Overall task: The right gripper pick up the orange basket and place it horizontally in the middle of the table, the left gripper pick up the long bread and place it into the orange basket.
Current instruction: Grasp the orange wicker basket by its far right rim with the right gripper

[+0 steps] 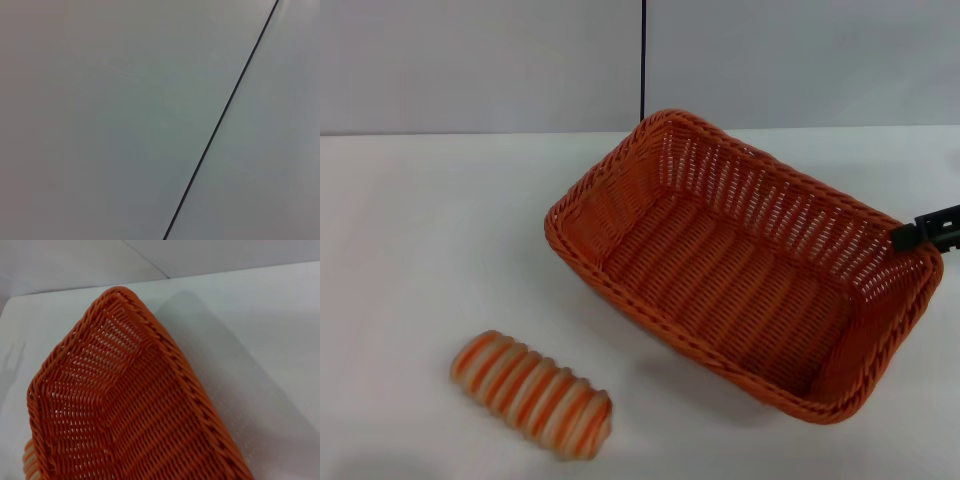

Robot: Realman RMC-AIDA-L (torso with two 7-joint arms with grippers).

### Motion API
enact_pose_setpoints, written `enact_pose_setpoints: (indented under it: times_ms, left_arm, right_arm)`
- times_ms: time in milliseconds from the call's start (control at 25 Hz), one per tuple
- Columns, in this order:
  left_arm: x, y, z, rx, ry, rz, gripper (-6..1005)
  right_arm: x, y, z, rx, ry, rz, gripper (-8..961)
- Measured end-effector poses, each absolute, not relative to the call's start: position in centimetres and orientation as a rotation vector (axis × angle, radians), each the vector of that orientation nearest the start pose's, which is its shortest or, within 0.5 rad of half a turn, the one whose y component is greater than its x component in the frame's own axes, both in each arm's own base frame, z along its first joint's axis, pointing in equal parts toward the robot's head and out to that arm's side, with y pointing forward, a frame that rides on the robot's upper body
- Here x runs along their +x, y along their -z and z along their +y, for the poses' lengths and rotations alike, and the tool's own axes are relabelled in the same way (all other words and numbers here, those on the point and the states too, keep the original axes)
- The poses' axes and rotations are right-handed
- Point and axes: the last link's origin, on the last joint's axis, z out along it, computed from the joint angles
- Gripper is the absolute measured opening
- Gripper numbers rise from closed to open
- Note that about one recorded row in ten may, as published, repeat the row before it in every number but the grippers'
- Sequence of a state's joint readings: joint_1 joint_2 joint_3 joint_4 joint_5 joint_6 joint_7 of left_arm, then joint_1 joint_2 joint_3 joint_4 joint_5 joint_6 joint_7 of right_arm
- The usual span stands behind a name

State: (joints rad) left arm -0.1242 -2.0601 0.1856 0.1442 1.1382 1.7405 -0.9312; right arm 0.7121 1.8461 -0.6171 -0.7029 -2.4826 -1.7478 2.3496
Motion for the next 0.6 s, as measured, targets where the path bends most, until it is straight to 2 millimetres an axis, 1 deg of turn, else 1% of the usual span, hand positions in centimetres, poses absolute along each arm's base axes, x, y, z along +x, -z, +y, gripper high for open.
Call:
enact_pose_setpoints:
  times_ms: [360, 600]
  left_arm:
    - [-38.9, -9.1, 19.3, -1.204, 1.25, -0.679, 797]
    - [-39.0, -9.0, 19.5, -1.202, 1.245, -0.687, 796]
  right_arm:
    - [27.5, -7.8, 36.0, -2.499, -0.045, 1.735, 791]
    - [27.4, -7.3, 36.0, -2.506, -0.018, 1.733, 788]
